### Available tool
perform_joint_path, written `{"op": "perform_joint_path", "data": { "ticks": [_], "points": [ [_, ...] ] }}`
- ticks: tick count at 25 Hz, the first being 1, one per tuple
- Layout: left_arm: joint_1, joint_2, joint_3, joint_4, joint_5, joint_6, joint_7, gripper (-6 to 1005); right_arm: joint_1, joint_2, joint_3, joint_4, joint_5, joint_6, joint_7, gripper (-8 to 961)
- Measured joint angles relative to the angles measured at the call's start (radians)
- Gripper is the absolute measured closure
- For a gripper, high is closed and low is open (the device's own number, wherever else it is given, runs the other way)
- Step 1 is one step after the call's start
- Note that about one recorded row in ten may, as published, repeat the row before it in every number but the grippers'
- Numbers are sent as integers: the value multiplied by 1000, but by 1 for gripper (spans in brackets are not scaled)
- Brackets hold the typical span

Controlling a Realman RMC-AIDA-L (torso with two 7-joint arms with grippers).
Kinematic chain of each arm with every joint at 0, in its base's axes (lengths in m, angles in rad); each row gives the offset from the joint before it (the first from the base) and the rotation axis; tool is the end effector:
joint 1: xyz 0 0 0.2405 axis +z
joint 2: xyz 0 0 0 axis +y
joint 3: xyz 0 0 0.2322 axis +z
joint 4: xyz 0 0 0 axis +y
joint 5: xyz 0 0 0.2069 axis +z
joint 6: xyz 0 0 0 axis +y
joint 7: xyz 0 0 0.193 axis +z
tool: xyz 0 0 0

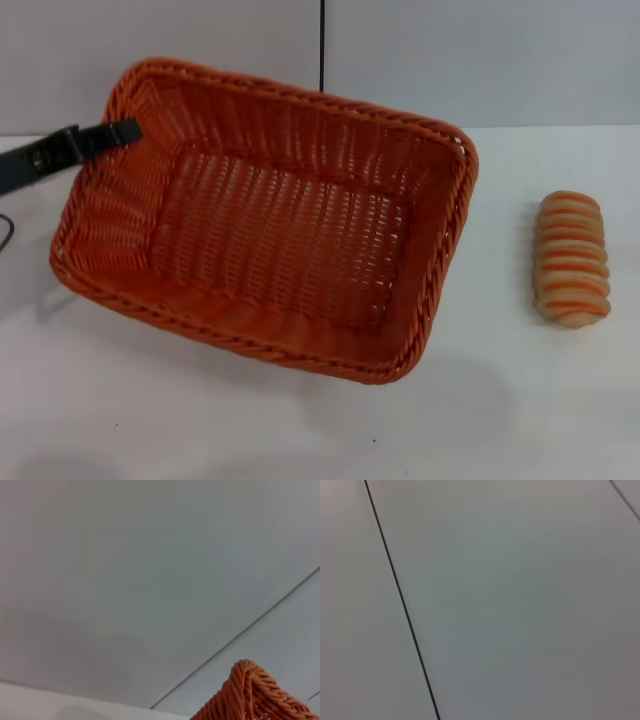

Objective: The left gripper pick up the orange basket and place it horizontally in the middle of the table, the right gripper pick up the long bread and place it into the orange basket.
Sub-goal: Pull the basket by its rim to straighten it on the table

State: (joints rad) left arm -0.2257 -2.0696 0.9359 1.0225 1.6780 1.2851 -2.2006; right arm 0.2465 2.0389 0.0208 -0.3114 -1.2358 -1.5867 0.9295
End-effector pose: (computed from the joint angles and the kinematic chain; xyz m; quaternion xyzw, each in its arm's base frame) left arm -0.2567 0.3467 0.0368 -0.7506 -0.5303 -0.3297 0.2160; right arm 0.3636 0.2767 0.1699 -0.5165 0.2468 0.4929 0.6553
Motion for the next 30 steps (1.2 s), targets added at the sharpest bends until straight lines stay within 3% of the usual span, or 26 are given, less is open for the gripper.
{"op": "perform_joint_path", "data": {
  "ticks": [7,13,20,25,27,28,29,30],
  "points": [
    [4,3,9,-94,-11,2,42,753,2,2,-23,0,-1,6,1,227],
    [0,9,10,-109,-11,36,40,695,2,-3,-44,0,-2,6,6,227],
    [-10,14,-4,-109,-6,43,39,471,5,-8,-53,-3,-2,6,15,228],
    [-11,29,-14,-102,-6,82,25,367,5,-31,-73,-16,-20,12,87,227],
    [-12,44,-29,-101,-7,120,20,325,9,-57,-73,-50,-90,17,176,227],
    [-12,44,-29,-101,-7,120,20,305,9,-57,-73,-50,-90,17,176,228],
    [-13,48,-39,-101,-7,131,21,284,16,-78,-73,-95,-160,18,262,228],
    [-14,53,-58,-101,-7,143,26,263,16,-78,-73,-95,-160,18,262,228]
  ]
}}
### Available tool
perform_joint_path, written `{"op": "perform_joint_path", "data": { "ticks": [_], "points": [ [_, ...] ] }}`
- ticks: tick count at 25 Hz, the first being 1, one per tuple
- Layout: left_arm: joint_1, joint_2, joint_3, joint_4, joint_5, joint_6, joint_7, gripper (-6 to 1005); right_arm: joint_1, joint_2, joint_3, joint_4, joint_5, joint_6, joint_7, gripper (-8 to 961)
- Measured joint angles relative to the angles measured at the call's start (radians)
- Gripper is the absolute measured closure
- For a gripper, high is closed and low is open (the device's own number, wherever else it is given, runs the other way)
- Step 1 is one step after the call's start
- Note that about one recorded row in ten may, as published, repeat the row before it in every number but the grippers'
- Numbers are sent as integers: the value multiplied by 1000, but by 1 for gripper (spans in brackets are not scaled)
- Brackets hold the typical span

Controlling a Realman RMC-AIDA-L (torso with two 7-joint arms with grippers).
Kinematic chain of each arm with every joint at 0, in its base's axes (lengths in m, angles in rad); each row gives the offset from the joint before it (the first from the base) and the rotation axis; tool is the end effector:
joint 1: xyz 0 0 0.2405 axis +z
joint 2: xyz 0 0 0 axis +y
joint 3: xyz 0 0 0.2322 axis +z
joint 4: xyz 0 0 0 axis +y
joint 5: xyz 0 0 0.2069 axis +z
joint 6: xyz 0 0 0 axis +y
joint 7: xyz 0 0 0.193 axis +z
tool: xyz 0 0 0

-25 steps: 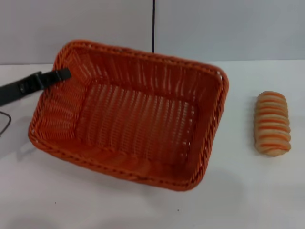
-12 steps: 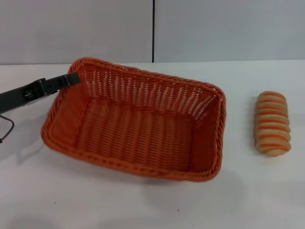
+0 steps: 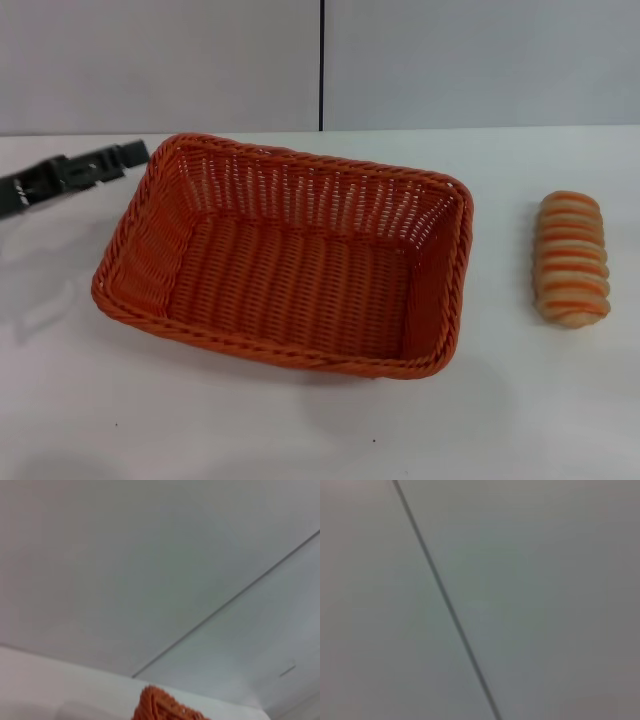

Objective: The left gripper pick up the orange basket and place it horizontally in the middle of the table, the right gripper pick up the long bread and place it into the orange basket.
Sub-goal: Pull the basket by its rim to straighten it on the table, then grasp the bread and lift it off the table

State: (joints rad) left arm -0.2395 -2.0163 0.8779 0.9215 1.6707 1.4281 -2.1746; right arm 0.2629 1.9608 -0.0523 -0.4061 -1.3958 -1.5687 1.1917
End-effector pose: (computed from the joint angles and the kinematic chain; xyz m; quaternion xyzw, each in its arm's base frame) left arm -0.2659 0.3286 0.0418 -0.7559 -0.5390 -0.3308 0.1693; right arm 0.3525 0.2975 0.1798 -0.5962 0.2853 0.5003 0.5593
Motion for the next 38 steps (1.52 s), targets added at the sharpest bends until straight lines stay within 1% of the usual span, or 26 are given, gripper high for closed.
{"op": "perform_joint_path", "data": {
  "ticks": [1,2,3,6,7,8,10,11,12,13,16,17,18,21,22,24,25,26,27,31,32,33,35,36,37,38],
  "points": [
    [-2,1,-19,-1,-1,10,12,259,6,-13,0,-27,-39,1,51,228],
    [-6,2,-51,-4,-3,24,34,256,25,-41,0,-86,-127,6,181,228],
    [-10,1,-76,-7,-5,32,54,252,25,-41,0,-86,-127,6,181,228],
    [-28,-10,-144,-17,-6,81,149,245,72,-99,-2,-179,-309,7,397,227],
    [-42,-21,-156,-19,-6,121,219,245,123,-143,-28,-250,-468,-10,536,227],
    [-42,-21,-156,-19,-6,121,219,246,123,-143,-28,-250,-468,-10,536,227],
    [-53,-34,-157,-19,-7,142,277,246,176,-169,-68,-317,-608,-35,638,227],
    [-57,-39,-155,-20,-10,146,301,246,203,-178,-89,-343,-667,-50,674,227],
    [-64,-46,-151,-36,-30,153,356,247,269,-196,-137,-374,-794,-91,728,227],
    [-64,-46,-151,-36,-30,153,356,247,269,-196,-137,-374,-794,-91,728,228],
    [-70,-47,-148,-85,-87,163,439,248,354,-214,-204,-378,-914,-158,759,228],
    [-70,-47,-149,-128,-137,169,524,248,388,-217,-253,-377,-939,-201,764,228],
    [-70,-47,-149,-128,-137,169,524,248,388,-217,-253,-377,-939,-201,764,228],
    [-64,-46,-154,-182,-197,173,645,249,419,-213,-325,-375,-942,-250,772,228],
    [-59,-46,-155,-208,-222,185,716,249,427,-211,-345,-372,-943,-257,776,228],
    [-58,-46,-155,-218,-230,190,744,250,438,-207,-406,-365,-947,-249,795,227],
    [-57,-46,-155,-227,-235,194,769,250,444,-199,-469,-357,-949,-229,810,227],
    [-56,-46,-155,-236,-237,196,791,250,444,-199,-469,-357,-949,-229,810,227],
    [-55,-45,-156,-244,-240,197,813,250,446,-194,-500,-351,-949,-220,815,227],
    [-54,-46,-156,-268,-248,201,872,252,461,-167,-607,-331,-954,-180,820,228],
    [-54,-47,-152,-271,-249,204,883,253,467,-153,-651,-320,-961,-156,821,228],
    [-54,-47,-152,-271,-249,204,883,255,467,-153,-651,-320,-961,-156,821,228],
    [-55,-48,-150,-273,-250,206,886,257,472,-137,-675,-311,-983,-132,822,228],
    [-56,-48,-150,-276,-250,208,886,257,475,-127,-683,-307,-1006,-116,822,228],
    [-56,-48,-150,-281,-250,211,886,257,482,-103,-696,-298,-1061,-78,822,228],
    [-57,-48,-150,-287,-250,215,886,257,482,-103,-696,-298,-1061,-78,822,228]
  ]
}}
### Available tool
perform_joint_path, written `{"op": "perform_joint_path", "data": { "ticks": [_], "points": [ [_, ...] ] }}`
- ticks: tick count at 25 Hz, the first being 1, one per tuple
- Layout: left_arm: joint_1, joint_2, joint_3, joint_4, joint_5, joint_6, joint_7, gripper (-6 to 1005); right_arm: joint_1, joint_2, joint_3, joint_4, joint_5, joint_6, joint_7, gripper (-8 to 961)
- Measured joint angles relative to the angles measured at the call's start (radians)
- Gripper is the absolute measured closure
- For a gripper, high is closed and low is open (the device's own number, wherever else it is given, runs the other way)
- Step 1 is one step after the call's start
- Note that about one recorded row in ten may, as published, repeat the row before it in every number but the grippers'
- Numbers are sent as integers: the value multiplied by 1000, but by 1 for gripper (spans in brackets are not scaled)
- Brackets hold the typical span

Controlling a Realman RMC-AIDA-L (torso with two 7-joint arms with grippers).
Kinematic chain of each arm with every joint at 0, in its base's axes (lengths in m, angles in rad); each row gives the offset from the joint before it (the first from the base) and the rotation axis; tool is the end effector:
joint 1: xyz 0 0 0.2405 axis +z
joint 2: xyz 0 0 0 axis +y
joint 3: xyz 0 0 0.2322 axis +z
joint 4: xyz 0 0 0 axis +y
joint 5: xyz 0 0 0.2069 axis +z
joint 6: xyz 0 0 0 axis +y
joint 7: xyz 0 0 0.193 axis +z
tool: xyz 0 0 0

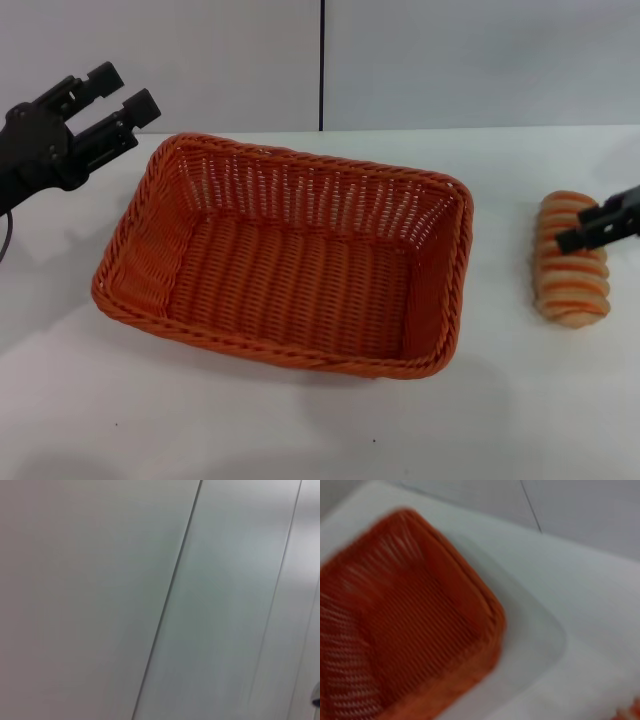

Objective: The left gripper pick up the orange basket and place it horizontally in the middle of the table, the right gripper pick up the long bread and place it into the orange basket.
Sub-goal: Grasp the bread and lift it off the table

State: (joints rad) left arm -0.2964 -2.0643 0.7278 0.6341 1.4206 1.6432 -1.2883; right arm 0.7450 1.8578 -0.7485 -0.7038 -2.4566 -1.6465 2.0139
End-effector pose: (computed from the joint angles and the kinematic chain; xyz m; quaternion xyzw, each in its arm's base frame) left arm -0.2330 0.3154 0.0439 -0.8230 -0.2268 -0.4512 0.2602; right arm 0.2540 0.3656 0.0341 -0.9163 0.3909 -0.0221 0.0837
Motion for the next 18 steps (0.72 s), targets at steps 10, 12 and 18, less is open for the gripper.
{"op": "perform_joint_path", "data": {
  "ticks": [10,12,18],
  "points": [
    [1,1,1,-27,0,31,-2,258,45,64,-11,71,-199,139,4,229],
    [3,1,1,-27,0,37,-5,258,47,64,-14,74,-200,143,5,229],
    [12,2,-6,-27,-2,52,-7,258,49,65,-18,73,-206,143,13,230]
  ]
}}
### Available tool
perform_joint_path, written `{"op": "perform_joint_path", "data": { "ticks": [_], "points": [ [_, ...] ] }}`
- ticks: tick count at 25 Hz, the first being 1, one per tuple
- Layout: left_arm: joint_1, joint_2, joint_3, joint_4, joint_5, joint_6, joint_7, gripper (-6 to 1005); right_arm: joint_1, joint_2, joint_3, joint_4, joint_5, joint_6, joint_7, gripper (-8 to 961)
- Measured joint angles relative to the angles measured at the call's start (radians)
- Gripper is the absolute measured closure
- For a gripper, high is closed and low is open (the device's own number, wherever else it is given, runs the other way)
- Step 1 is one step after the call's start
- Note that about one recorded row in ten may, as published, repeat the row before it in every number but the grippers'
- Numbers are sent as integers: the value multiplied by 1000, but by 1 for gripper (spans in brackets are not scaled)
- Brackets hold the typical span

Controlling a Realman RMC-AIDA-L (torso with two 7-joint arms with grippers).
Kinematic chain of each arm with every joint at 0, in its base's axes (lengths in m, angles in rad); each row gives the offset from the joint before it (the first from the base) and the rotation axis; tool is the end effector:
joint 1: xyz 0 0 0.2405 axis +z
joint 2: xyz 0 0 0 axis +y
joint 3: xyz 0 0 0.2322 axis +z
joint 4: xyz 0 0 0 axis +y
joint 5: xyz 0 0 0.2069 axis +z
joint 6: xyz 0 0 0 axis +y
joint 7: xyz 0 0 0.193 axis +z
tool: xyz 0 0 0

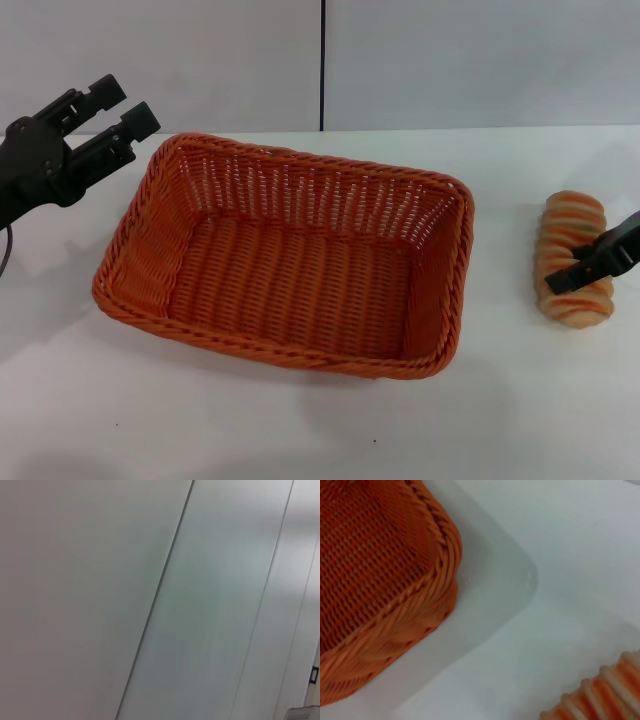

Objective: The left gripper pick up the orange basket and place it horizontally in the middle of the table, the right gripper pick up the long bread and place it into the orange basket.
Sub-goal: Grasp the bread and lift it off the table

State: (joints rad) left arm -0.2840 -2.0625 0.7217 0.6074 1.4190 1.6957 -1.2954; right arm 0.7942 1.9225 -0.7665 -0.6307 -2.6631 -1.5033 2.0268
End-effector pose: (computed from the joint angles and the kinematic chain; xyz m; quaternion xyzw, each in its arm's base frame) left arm -0.2329 0.3042 0.0423 -0.8184 -0.2328 -0.4664 0.2418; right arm 0.2782 0.3660 0.0012 -0.9078 0.3915 -0.1131 0.0994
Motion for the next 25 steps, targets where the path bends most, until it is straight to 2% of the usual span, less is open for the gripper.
{"op": "perform_joint_path", "data": {
  "ticks": [4,10,17,21,25],
  "points": [
    [1,0,-1,-1,-1,1,0,258,-2,0,-1,-4,-8,0,1,234],
    [-2,2,-4,-12,-2,-1,7,258,-5,1,-2,-7,-8,-3,-3,430],
    [-10,2,-5,-12,-2,-5,7,258,-19,1,6,-35,-3,-26,-6,468],
    [-13,2,-5,-12,-2,-6,7,258,-48,1,12,-101,31,-50,-7,489],
    [-14,4,-5,-12,-2,-7,5,258,-96,-3,28,-201,134,-59,-5,553]
  ]
}}
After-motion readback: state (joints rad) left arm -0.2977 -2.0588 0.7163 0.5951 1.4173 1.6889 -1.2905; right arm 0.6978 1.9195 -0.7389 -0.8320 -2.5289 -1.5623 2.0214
